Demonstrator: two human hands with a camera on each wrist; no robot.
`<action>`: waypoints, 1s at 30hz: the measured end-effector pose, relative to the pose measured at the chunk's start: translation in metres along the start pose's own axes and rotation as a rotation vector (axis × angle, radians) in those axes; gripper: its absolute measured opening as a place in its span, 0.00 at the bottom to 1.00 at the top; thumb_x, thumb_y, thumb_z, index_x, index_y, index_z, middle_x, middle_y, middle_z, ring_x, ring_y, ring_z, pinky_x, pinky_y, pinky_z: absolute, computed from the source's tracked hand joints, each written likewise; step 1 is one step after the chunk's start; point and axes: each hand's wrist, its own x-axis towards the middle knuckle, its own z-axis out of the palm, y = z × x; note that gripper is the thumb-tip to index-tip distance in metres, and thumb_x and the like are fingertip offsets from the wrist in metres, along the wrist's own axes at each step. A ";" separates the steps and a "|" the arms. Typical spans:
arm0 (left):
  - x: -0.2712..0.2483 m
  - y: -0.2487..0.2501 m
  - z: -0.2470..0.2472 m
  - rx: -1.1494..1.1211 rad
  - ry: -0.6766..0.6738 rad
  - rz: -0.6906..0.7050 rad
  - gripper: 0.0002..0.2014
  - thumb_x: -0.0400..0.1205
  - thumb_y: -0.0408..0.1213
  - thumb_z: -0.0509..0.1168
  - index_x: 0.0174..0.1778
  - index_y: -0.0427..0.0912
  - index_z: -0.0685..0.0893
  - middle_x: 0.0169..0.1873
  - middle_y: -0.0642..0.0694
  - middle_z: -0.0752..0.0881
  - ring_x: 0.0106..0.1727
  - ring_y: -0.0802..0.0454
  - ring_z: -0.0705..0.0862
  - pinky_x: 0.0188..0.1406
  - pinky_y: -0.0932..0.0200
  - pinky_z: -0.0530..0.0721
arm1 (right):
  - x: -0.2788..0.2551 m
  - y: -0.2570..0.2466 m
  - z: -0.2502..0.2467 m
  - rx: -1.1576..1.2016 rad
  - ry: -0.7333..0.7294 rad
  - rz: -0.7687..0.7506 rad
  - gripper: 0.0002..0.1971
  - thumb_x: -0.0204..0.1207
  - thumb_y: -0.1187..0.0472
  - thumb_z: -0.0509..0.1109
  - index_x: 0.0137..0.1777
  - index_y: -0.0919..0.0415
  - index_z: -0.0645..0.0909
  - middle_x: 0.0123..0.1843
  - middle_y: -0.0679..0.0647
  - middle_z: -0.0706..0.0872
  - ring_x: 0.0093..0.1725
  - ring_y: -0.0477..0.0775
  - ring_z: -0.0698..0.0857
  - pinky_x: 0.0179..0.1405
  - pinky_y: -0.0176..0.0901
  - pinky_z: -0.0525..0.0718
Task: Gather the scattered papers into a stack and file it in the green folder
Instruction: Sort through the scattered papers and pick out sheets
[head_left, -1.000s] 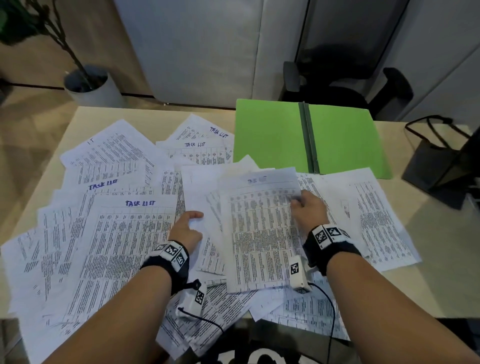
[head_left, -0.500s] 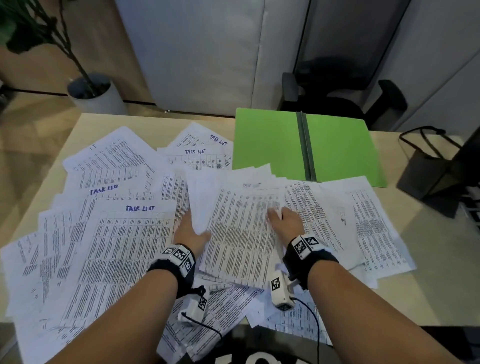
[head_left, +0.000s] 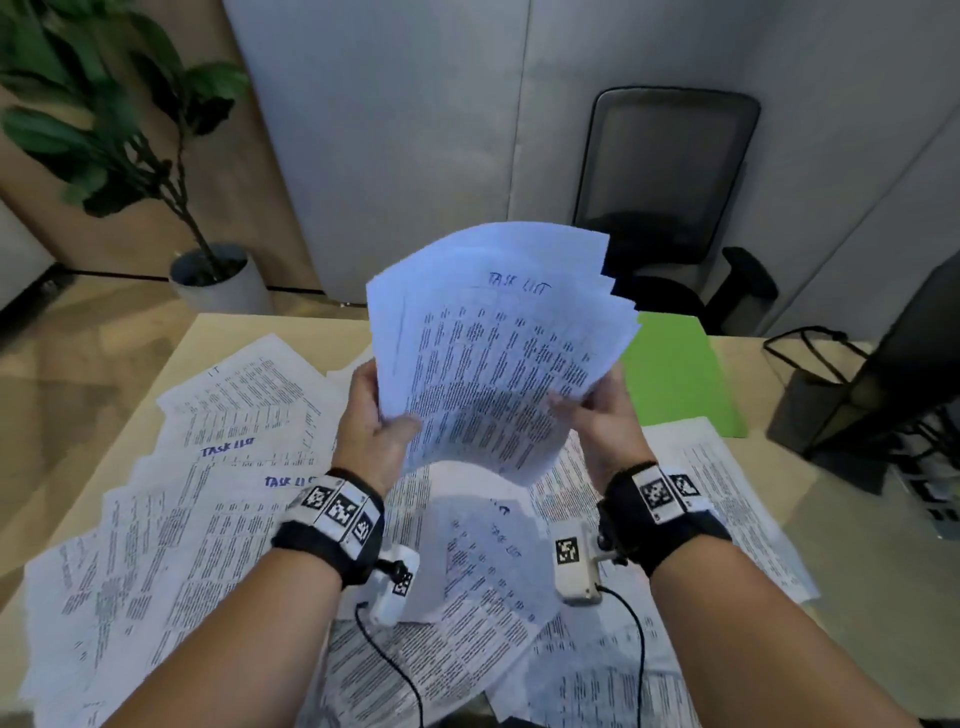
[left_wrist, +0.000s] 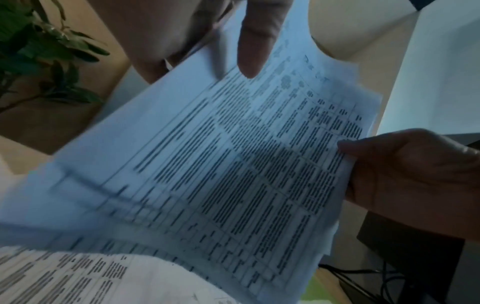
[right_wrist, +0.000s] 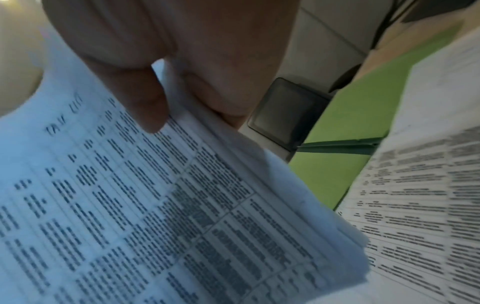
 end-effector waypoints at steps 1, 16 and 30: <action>-0.002 0.000 0.000 -0.024 0.032 -0.018 0.33 0.74 0.15 0.63 0.69 0.52 0.70 0.55 0.58 0.84 0.52 0.71 0.82 0.48 0.74 0.79 | -0.002 -0.002 0.003 0.012 -0.013 0.014 0.36 0.71 0.85 0.64 0.72 0.51 0.68 0.58 0.59 0.83 0.61 0.56 0.83 0.57 0.49 0.86; 0.003 -0.008 0.005 -0.167 0.231 -0.039 0.29 0.66 0.14 0.62 0.52 0.53 0.74 0.46 0.47 0.81 0.44 0.54 0.80 0.48 0.55 0.79 | -0.010 0.011 0.003 -0.065 0.052 0.090 0.35 0.61 0.81 0.61 0.67 0.54 0.67 0.55 0.54 0.81 0.55 0.53 0.83 0.52 0.55 0.84; -0.013 -0.050 0.021 0.083 0.043 -0.280 0.22 0.78 0.23 0.61 0.67 0.43 0.74 0.49 0.48 0.83 0.39 0.57 0.79 0.34 0.65 0.77 | -0.025 0.063 -0.006 -0.342 0.047 0.262 0.28 0.75 0.80 0.60 0.61 0.44 0.67 0.55 0.55 0.85 0.53 0.64 0.86 0.53 0.72 0.82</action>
